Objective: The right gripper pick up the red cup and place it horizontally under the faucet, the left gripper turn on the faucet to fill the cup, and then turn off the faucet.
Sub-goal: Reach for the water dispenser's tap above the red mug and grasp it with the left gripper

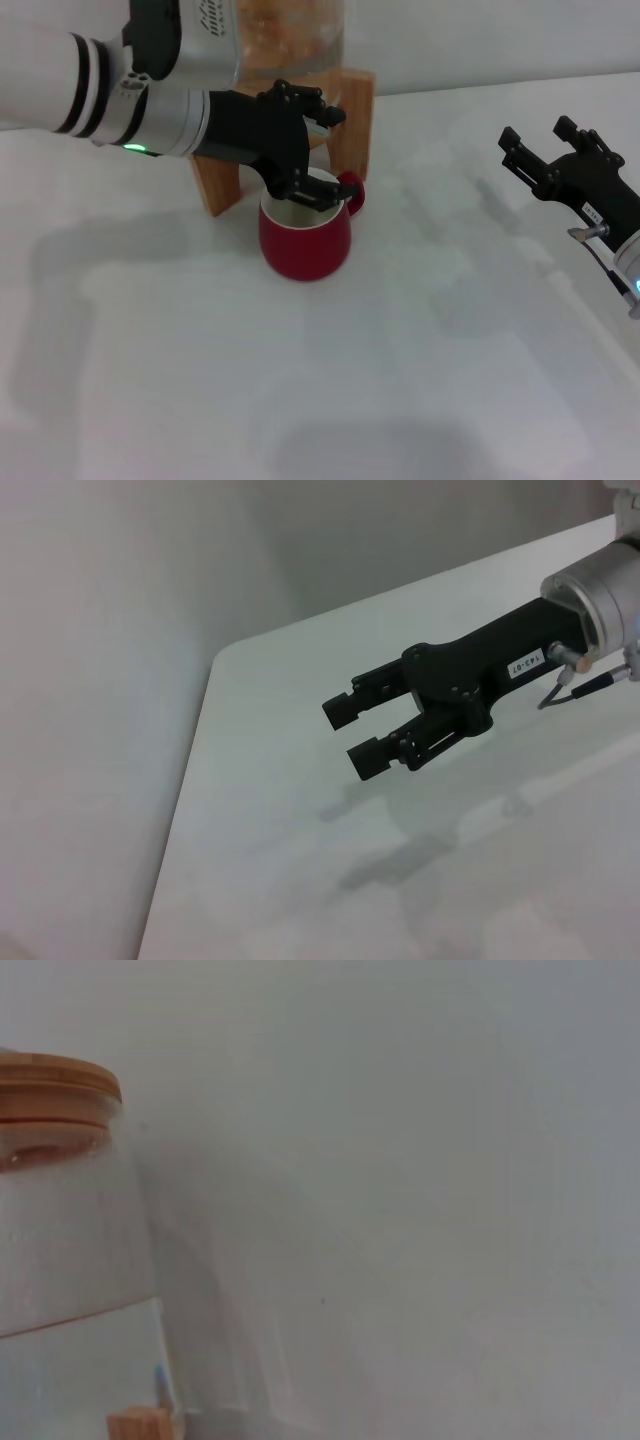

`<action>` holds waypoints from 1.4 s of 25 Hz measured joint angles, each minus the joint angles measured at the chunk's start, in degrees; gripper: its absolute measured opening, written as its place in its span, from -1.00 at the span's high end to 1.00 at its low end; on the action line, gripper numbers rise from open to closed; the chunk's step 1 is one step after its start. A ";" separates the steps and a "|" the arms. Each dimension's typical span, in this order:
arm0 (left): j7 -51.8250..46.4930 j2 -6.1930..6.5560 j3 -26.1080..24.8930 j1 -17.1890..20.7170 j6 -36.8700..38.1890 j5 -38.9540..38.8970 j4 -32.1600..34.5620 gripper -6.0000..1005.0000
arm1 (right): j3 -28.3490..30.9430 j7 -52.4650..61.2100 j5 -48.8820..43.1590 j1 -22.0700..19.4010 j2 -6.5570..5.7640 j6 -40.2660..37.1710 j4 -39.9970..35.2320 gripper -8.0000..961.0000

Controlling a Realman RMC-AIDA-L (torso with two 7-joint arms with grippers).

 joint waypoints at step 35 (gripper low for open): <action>-3.95 -0.18 0.70 4.91 -3.44 1.41 9.24 -0.69 | -1.26 -0.03 0.04 0.00 0.00 0.00 -0.44 -0.74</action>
